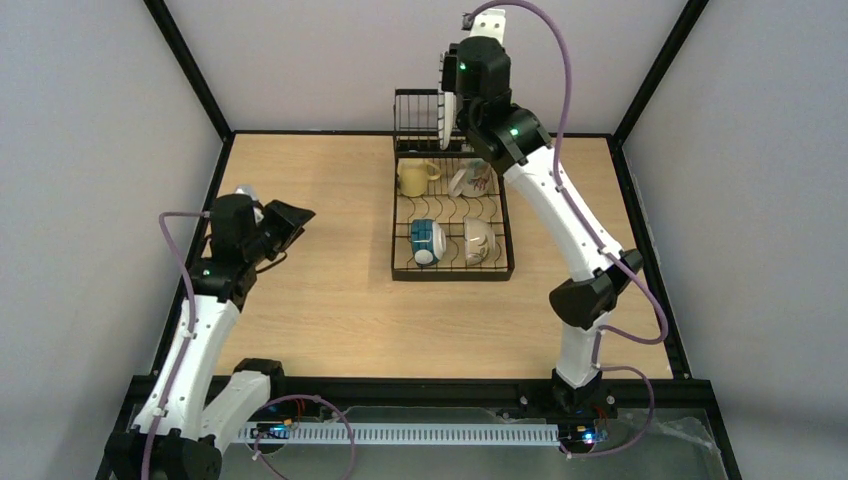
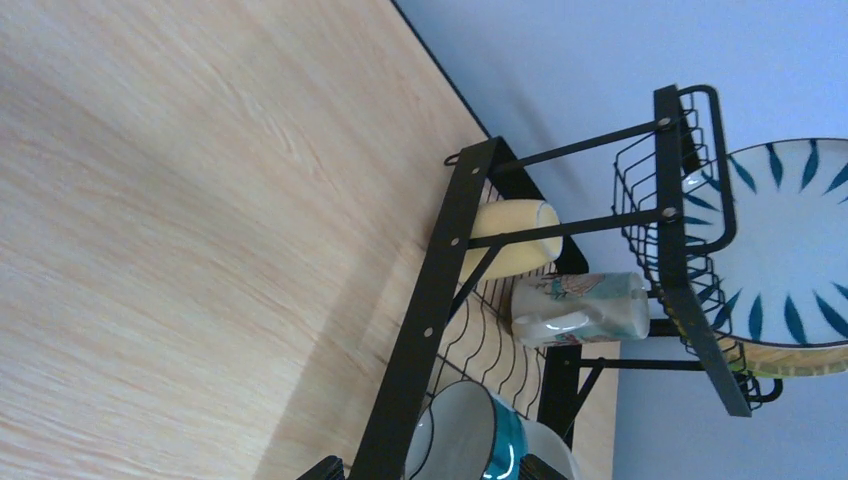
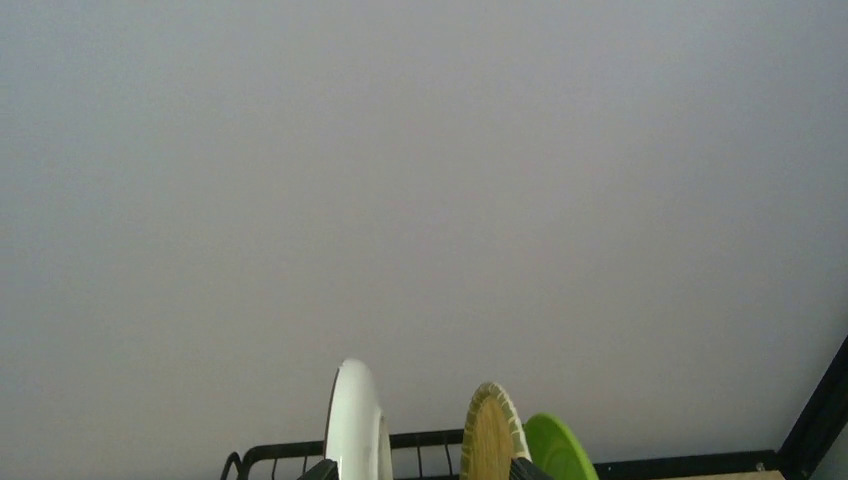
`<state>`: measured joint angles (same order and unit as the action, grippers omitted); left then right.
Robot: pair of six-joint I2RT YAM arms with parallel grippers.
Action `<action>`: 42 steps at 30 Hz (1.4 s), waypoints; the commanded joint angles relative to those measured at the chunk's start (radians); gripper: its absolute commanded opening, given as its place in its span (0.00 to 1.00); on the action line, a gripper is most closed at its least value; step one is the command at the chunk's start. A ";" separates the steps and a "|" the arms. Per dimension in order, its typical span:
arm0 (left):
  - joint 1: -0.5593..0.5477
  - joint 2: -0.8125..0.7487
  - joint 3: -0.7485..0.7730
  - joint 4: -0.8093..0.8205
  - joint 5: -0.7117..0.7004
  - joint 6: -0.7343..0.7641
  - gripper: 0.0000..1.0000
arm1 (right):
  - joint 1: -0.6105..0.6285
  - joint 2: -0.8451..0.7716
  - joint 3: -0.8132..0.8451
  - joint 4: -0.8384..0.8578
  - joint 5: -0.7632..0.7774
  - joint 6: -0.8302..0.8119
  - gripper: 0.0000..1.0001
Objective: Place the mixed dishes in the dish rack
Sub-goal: Reset both arms
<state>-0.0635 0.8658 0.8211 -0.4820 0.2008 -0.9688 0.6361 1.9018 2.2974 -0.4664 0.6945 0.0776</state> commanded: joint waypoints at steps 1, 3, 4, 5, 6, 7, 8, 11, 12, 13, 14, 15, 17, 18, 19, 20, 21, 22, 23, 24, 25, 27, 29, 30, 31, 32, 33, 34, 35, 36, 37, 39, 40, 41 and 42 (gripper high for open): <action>-0.004 0.024 0.071 -0.042 -0.035 0.030 0.99 | -0.002 -0.052 0.023 -0.004 -0.015 -0.020 0.98; -0.005 0.041 0.098 -0.043 -0.039 0.038 0.99 | -0.002 -0.070 0.021 -0.013 -0.018 -0.019 1.00; -0.004 0.051 0.115 -0.045 -0.040 0.045 0.99 | -0.001 -0.079 0.020 -0.019 -0.018 -0.018 1.00; -0.005 0.065 0.129 -0.046 -0.042 0.050 0.99 | -0.002 -0.087 0.018 -0.030 -0.017 -0.015 1.00; -0.005 0.075 0.144 -0.047 -0.044 0.056 0.99 | -0.002 -0.095 0.018 -0.038 -0.016 -0.012 1.00; -0.005 0.085 0.163 -0.046 -0.045 0.061 0.99 | -0.002 -0.104 0.017 -0.049 -0.014 -0.008 1.00; -0.005 0.095 0.177 -0.043 -0.047 0.065 0.99 | -0.002 -0.112 0.012 -0.058 -0.012 -0.006 1.00; -0.005 0.127 0.226 -0.043 -0.050 0.092 0.99 | -0.002 -0.152 -0.042 -0.062 0.006 -0.003 1.00; -0.005 0.142 0.246 -0.046 -0.053 0.105 0.99 | -0.001 -0.168 -0.071 -0.061 0.017 0.001 1.00; -0.005 0.158 0.270 -0.052 -0.055 0.120 0.99 | -0.002 -0.191 -0.103 -0.052 0.030 0.005 1.00; -0.004 0.174 0.295 -0.059 -0.057 0.140 0.99 | -0.003 -0.216 -0.141 -0.038 0.048 0.005 0.99; -0.005 0.192 0.321 -0.069 -0.068 0.163 0.99 | -0.003 -0.255 -0.205 -0.011 0.063 0.002 1.00; -0.005 0.219 0.367 -0.089 -0.101 0.205 0.99 | -0.005 -0.331 -0.319 0.063 0.088 -0.021 1.00; -0.005 0.226 0.383 -0.093 -0.120 0.226 0.99 | -0.008 -0.369 -0.381 0.105 0.097 -0.032 1.00; -0.005 0.228 0.391 -0.086 -0.133 0.245 0.99 | -0.016 -0.410 -0.436 0.143 0.104 -0.041 1.00; -0.005 0.224 0.389 -0.058 -0.136 0.271 0.99 | -0.022 -0.444 -0.497 0.183 0.117 -0.051 1.00; -0.005 0.220 0.379 0.008 -0.123 0.307 0.99 | -0.028 -0.480 -0.550 0.216 0.131 -0.062 1.00; -0.005 0.213 0.361 0.065 -0.102 0.346 0.99 | -0.035 -0.509 -0.594 0.243 0.136 -0.069 1.00; -0.005 0.207 0.342 0.118 -0.090 0.375 0.99 | -0.043 -0.533 -0.634 0.262 0.139 -0.083 1.00; -0.005 0.200 0.329 0.152 -0.094 0.394 0.99 | -0.052 -0.554 -0.665 0.276 0.141 -0.104 1.00; -0.004 0.197 0.317 0.178 -0.108 0.409 0.99 | -0.061 -0.569 -0.692 0.279 0.141 -0.111 1.00; -0.003 0.195 0.290 0.235 -0.129 0.466 0.99 | -0.083 -0.605 -0.754 0.296 0.138 -0.116 1.00; -0.004 0.193 0.266 0.263 -0.150 0.538 0.99 | -0.110 -0.655 -0.856 0.374 0.124 -0.136 1.00; -0.004 0.194 0.256 0.274 -0.161 0.577 0.99 | -0.126 -0.681 -0.911 0.412 0.107 -0.143 1.00; -0.003 0.195 0.237 0.284 -0.171 0.617 0.99 | -0.140 -0.705 -0.959 0.439 0.095 -0.144 1.00; -0.003 0.198 0.220 0.295 -0.178 0.656 0.99 | -0.157 -0.720 -0.997 0.455 0.083 -0.141 1.00; -0.004 0.202 0.196 0.315 -0.176 0.688 0.99 | -0.173 -0.730 -1.030 0.458 0.070 -0.138 1.00; -0.004 0.208 0.175 0.333 -0.173 0.716 0.99 | -0.184 -0.738 -1.068 0.459 0.062 -0.142 1.00; -0.003 0.215 0.154 0.346 -0.178 0.739 0.99 | -0.193 -0.739 -1.092 0.489 0.059 -0.153 1.00; -0.004 0.224 0.134 0.353 -0.193 0.752 0.99 | -0.199 -0.741 -1.116 0.502 0.057 -0.163 1.00; -0.004 0.233 0.114 0.366 -0.197 0.764 0.99 | -0.209 -0.743 -1.135 0.510 0.053 -0.166 1.00; -0.003 0.242 0.063 0.411 -0.248 0.778 0.99 | -0.233 -0.752 -1.175 0.521 0.031 -0.154 1.00; -0.004 0.243 0.034 0.443 -0.265 0.785 0.99 | -0.249 -0.760 -1.198 0.533 0.016 -0.144 0.99; -0.004 0.245 0.006 0.467 -0.286 0.791 0.99 | -0.266 -0.768 -1.221 0.544 0.004 -0.134 1.00; -0.004 0.246 -0.024 0.519 -0.311 0.793 0.99 | -0.282 -0.777 -1.242 0.555 -0.008 -0.123 1.00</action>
<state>-0.0635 1.1004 0.8825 -0.1173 -0.0044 -0.2550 0.4046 1.1713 1.1240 -0.0078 0.7361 -0.0715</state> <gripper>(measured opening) 0.990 0.994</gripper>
